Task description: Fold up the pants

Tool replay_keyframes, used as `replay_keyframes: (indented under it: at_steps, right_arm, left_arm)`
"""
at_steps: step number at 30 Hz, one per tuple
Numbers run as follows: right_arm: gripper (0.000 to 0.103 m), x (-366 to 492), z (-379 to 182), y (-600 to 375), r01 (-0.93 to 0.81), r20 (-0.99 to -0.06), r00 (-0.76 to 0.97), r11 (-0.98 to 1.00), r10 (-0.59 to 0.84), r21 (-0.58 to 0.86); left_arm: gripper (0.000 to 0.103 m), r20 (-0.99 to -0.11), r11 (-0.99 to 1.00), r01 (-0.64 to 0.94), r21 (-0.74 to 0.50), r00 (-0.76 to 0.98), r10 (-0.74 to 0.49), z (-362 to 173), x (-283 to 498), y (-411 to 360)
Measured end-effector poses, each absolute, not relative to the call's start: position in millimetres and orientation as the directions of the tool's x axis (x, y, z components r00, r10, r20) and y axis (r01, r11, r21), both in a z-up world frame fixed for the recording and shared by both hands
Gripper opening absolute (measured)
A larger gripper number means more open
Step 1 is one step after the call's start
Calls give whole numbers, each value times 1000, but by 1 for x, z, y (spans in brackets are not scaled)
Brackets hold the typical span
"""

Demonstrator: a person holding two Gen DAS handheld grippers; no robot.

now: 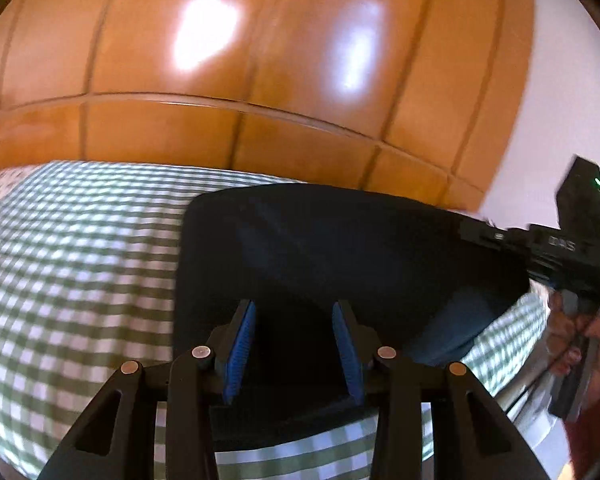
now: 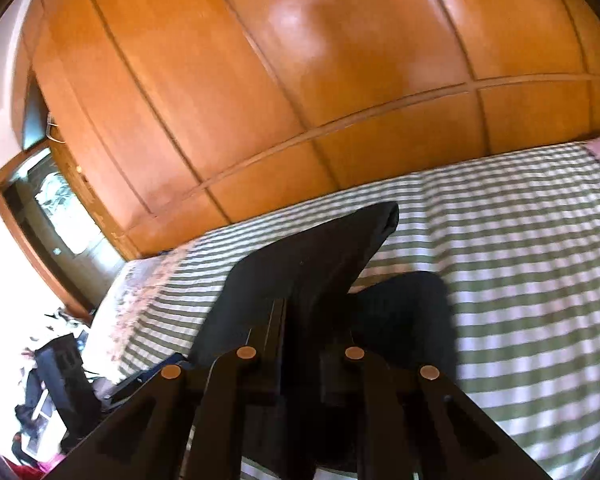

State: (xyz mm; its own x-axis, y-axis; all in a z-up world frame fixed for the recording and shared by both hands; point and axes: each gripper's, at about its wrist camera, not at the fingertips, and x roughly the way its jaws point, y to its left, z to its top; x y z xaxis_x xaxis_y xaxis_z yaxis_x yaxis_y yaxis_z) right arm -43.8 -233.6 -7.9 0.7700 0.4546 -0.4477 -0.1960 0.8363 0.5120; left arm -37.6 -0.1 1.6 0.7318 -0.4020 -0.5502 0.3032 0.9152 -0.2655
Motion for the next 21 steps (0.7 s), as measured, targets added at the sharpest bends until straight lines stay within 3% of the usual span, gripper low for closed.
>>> replay_keyframes:
  at_steps: [5,9,12,17,21]
  right_arm:
    - [13,-35,-64,-251,-90,-549,709,828,444,553]
    - [18,-33,-96,-252,-38,-541,713,795,446,605]
    - [23,-36,-95,-253,-33,-533,720,790,444,613]
    - [30,-37,-77,-259,8,-560,726,808,400,589]
    - [34,-45,-42,-264,5,-520,786,837,335,547]
  left_arm:
    - [41,-588,928,310,-206,719,-370,-17,-36,-18]
    - [41,-582,934,311,-173,733,-352,-21,-41,-19]
    - [42,-590,930,313,-191,721,-364,-18,-42,-16]
    - [42,-595,904,278,-326,683,-424,0,-30,7]
    - [42,-579,914,249,-321,712,-398,24,-11,21]
